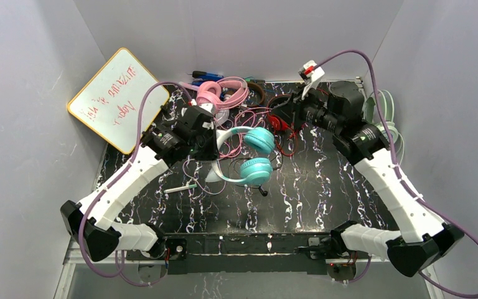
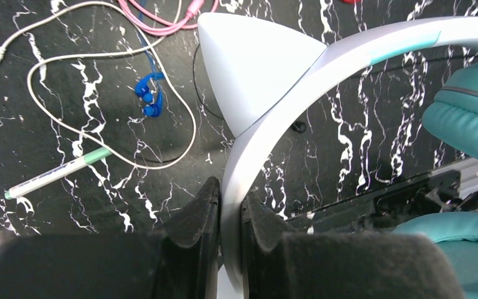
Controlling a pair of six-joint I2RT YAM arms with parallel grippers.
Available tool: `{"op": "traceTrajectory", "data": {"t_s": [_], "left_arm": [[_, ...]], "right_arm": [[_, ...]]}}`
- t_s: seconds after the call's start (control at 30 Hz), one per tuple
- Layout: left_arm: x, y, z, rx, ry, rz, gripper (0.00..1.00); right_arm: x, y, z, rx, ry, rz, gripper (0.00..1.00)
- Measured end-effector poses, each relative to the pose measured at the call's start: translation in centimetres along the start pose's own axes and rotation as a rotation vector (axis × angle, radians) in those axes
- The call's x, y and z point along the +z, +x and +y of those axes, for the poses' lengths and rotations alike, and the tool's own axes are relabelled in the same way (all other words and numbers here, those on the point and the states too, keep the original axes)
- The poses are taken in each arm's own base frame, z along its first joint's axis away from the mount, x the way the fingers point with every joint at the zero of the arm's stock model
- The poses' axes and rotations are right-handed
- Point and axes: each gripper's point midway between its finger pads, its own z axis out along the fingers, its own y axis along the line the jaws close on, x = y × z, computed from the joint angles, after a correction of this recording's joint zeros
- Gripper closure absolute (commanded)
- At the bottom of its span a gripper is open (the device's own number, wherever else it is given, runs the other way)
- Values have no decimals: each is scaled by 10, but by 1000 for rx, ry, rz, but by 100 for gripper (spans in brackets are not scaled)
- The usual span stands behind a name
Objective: Wrap the headphones
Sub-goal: Wrap the headphones cable around the headphones.
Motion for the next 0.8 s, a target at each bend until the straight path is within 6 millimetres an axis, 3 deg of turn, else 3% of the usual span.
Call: {"op": "traceTrajectory", "data": {"t_s": [0.37,0.6,0.8], "left_arm": [[14,5,-2,89,-77,-20,100],[25,22,-18,155,-65,-22,100],[28,18,-20,176,-86,-34,100]], "right_arm": [[26,29,16,-120,78,167,99],[40,53,7,-168,176,250,99],[48,61,24,-231,160,278,99]]}}
